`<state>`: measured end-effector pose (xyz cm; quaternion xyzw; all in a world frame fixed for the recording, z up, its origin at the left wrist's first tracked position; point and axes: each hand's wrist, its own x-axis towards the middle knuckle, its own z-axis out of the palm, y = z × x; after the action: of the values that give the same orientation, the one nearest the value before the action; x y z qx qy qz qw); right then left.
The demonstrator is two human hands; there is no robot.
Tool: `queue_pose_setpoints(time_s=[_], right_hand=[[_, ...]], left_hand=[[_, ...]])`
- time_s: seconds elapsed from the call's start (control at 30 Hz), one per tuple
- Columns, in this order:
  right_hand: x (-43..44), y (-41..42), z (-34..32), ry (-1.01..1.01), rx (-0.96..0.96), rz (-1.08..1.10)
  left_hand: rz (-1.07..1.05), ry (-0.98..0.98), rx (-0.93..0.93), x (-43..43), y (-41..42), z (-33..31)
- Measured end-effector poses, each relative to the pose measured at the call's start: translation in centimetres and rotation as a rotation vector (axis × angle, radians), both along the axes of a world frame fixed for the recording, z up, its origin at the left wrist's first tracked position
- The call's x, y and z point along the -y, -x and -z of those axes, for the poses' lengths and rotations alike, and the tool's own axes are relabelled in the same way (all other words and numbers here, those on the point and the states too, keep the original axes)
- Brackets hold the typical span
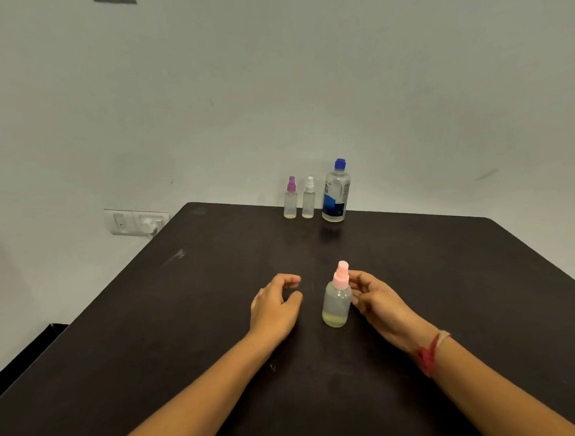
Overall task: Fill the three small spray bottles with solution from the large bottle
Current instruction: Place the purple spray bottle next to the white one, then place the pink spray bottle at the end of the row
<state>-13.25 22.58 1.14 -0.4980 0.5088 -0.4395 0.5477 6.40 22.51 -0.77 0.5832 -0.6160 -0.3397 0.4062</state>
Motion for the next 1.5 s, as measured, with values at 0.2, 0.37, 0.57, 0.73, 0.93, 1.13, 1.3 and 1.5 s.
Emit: queue_pose_setpoints(time_s=[0.2,0.37,0.57,0.73,0.93,1.13,1.3,1.5], right_hand=[[-3.6,-0.4,-0.7,0.107,-0.136,-0.115],[-4.2,-1.2,0.0,0.180,-0.209,-0.073],[-3.2,-2.6,0.5,0.235,-0.209,0.070],[-1.0,-4.4,0.5,0.230,-0.162,0.074],[3.7,-7.0,0.5,0.230,-0.111,0.096],[9.8,-9.0,0.6,0.255,-0.157,0.111],[14.6,-10.0,1.0,0.341,-0.261,0.124],[19.8,-10.9,1.5,0.394,-0.352,0.166]], left_hand=[[0.169,0.079,0.019,-2.5,0.1,-0.5],[0.220,0.060,0.094,-2.4,0.3,-0.3],[0.170,0.075,0.059,-1.6,0.6,-0.3],[0.130,0.092,0.027,0.8,0.0,-0.7],[0.100,0.150,0.049,5.3,-1.6,-0.6],[0.042,0.172,0.081,10.8,-2.6,-0.5],[-0.016,0.201,0.112,15.1,-3.0,-0.3],[-0.060,0.214,0.114,19.8,-3.3,-0.1]])
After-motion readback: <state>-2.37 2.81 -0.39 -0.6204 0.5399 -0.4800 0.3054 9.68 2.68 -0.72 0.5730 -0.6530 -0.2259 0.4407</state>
